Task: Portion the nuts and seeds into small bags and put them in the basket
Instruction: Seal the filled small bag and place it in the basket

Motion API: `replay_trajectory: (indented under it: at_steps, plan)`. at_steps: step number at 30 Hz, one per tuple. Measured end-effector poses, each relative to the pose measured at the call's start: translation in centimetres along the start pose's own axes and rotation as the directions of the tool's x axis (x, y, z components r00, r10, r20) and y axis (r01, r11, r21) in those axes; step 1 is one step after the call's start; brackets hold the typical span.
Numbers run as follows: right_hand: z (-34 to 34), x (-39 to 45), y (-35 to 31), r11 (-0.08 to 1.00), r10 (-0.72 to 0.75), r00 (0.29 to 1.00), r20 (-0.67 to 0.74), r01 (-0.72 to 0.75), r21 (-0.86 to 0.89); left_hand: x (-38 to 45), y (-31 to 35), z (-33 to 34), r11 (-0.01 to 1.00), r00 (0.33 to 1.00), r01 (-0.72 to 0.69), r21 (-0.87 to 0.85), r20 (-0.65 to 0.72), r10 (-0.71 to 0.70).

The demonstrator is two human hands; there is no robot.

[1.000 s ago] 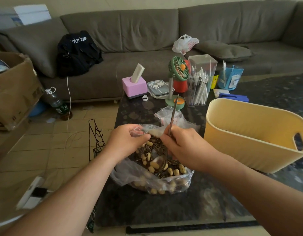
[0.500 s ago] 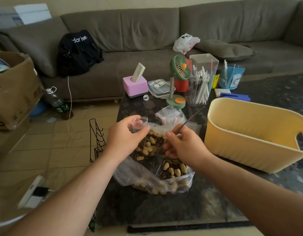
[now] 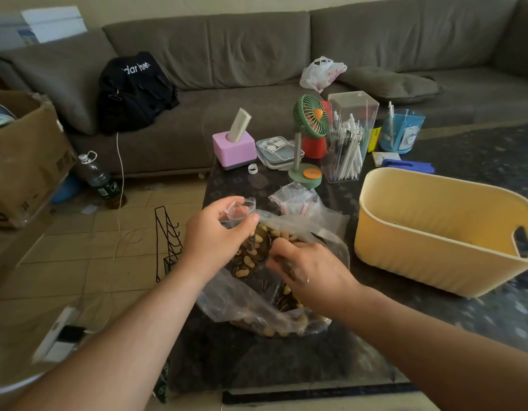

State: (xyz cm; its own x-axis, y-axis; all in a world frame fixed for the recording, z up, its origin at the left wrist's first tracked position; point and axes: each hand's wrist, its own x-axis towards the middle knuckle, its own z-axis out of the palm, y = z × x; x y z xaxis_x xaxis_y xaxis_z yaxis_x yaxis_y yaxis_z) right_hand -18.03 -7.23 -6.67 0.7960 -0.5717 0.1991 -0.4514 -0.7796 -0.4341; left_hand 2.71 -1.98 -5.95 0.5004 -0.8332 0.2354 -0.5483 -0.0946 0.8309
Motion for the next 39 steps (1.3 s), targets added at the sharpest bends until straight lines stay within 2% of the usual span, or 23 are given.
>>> replay_trajectory:
  at_steps: [2,3,6,7,8,9,13,18,21,23,25,28,30,32,39]
  plan:
    - [0.3,0.2,0.1,0.972,0.153,0.986,-0.062,-0.139,0.19,0.0,-0.2,-0.1,1.0,1.0,-0.005,0.002,0.019,0.005]
    - [0.2,0.4,0.2,0.925,0.258,0.965,-0.051,-0.231,0.302,0.0,-0.3,-0.1,1.0,0.999,-0.011,0.007,0.03,0.01]
    - [-0.9,0.9,-0.1,0.625,0.518,0.849,0.107,-0.461,0.63,-0.1,-0.5,-0.2,1.0,0.999,-0.023,0.005,0.05,0.023]
    - [-1.4,1.0,-0.2,0.55,0.545,0.825,0.147,-0.485,0.681,-0.1,-0.7,-0.2,1.0,0.998,-0.024,-0.004,0.058,0.024]
    - [-2.0,0.9,-0.3,0.525,0.553,0.818,0.158,-0.49,0.696,-0.1,-0.7,-0.2,1.0,0.997,-0.022,-0.015,0.068,0.023]
    - [-2.7,0.8,-0.4,0.545,0.549,0.823,0.149,-0.487,0.683,-0.1,-0.8,-0.2,0.999,0.997,-0.022,-0.024,0.075,0.024]
    - [-5.3,0.0,-0.6,0.733,0.493,0.869,0.032,-0.435,0.523,-0.2,-0.8,-0.4,0.998,0.992,-0.014,-0.054,0.128,0.02]
    - [-8.5,-0.7,-1.3,0.903,0.385,0.912,-0.144,-0.34,0.265,-0.5,-0.9,-0.3,0.994,0.947,-0.061,0.093,0.32,0.028]
    - [-10.2,-0.6,-1.8,0.934,0.337,0.915,-0.223,-0.295,0.2,-0.7,-0.8,0.3,0.97,0.928,-0.131,0.206,0.37,0.047]
    - [-11.0,-0.5,-1.9,0.953,0.287,0.917,-0.277,-0.243,0.183,-0.8,-0.6,0.7,0.963,0.916,-0.159,0.219,0.396,0.061]
    - [-11.3,-0.5,-2.0,0.981,0.175,0.93,-0.322,-0.138,0.134,-1.1,-0.3,1.0,0.961,0.904,-0.175,0.212,0.421,0.072]
    - [-10.7,-0.6,-2.0,0.998,-0.064,0.955,-0.29,0.058,-0.031,-1.2,-0.1,1.6,0.948,0.896,-0.214,0.235,0.433,0.095]
    - [-9.8,-0.6,-1.7,0.987,-0.143,0.962,-0.234,0.12,-0.108,-1.2,-0.1,1.7,0.944,0.898,-0.206,0.257,0.432,0.079]
    - [-9.1,-0.7,-1.5,0.975,-0.186,0.959,-0.215,0.154,-0.157,-1.1,-0.2,1.8,0.95,0.905,-0.185,0.251,0.419,0.065]
    - [-8.2,-1.0,-1.4,0.963,-0.25,0.931,-0.265,0.211,-0.167,-1.2,-0.5,1.8,0.977,0.934,-0.092,0.193,0.356,0.017]
